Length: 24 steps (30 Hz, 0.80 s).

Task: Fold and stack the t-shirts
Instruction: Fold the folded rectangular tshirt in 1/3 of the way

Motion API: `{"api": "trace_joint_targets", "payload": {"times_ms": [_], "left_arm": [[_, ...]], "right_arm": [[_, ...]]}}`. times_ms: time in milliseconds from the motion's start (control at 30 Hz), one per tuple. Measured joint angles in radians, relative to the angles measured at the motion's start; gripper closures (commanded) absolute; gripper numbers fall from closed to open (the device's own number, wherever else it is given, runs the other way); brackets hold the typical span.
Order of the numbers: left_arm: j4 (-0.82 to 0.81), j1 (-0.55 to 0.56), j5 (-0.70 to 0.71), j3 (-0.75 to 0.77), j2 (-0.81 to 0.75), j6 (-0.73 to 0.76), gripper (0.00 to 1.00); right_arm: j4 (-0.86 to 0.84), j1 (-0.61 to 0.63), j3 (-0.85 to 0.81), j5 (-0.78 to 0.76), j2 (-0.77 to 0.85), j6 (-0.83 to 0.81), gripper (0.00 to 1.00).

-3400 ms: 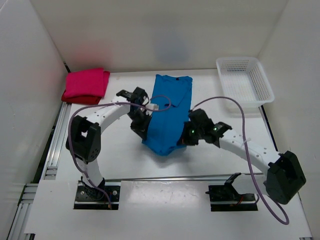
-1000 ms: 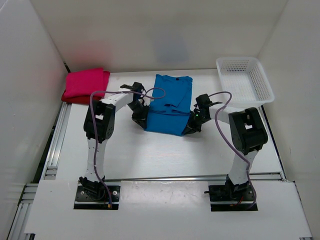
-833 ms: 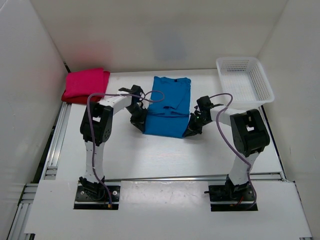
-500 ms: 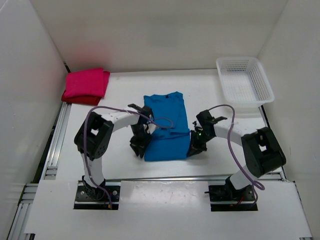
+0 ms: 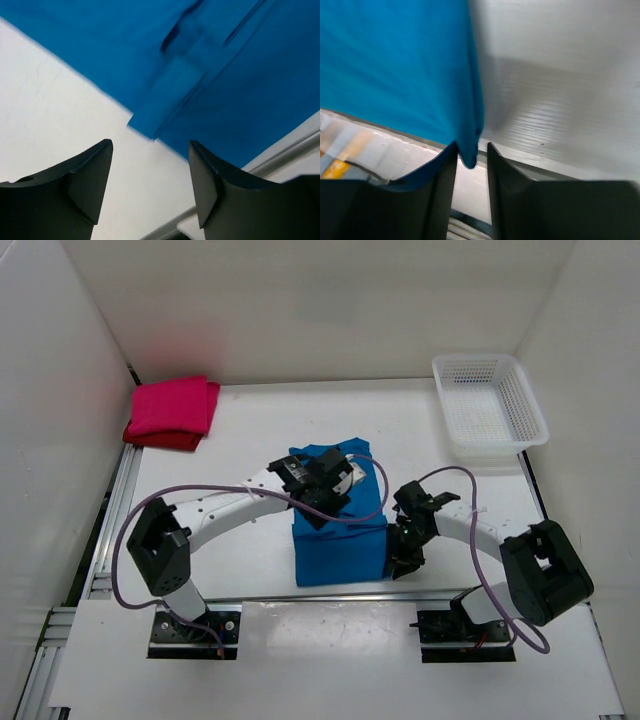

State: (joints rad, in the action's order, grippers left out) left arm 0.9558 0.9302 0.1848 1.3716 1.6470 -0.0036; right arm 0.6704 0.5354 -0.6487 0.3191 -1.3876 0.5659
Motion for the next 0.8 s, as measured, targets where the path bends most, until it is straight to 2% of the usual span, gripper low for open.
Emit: {"api": "trace_joint_targets", "payload": {"times_ms": [100,167,333,800], "left_arm": [[-0.088,0.060,0.017,0.026,0.061,0.005,0.00],[-0.132,0.094,0.018,0.026,0.108,0.004,0.00],[-0.216,0.155,0.029,0.024,0.202,0.004,0.00],[-0.306,0.163,0.164,-0.016,0.304,0.004,0.00]], "right_arm": [[-0.005,-0.001,0.023,-0.018,0.028,0.027,0.44],[-0.014,-0.004,0.041,-0.028,0.060,0.044,0.38],[-0.042,-0.059,0.100,-0.019,0.143,0.089,0.33],[-0.105,-0.076,0.127,0.021,0.164,0.135,0.32]]}}
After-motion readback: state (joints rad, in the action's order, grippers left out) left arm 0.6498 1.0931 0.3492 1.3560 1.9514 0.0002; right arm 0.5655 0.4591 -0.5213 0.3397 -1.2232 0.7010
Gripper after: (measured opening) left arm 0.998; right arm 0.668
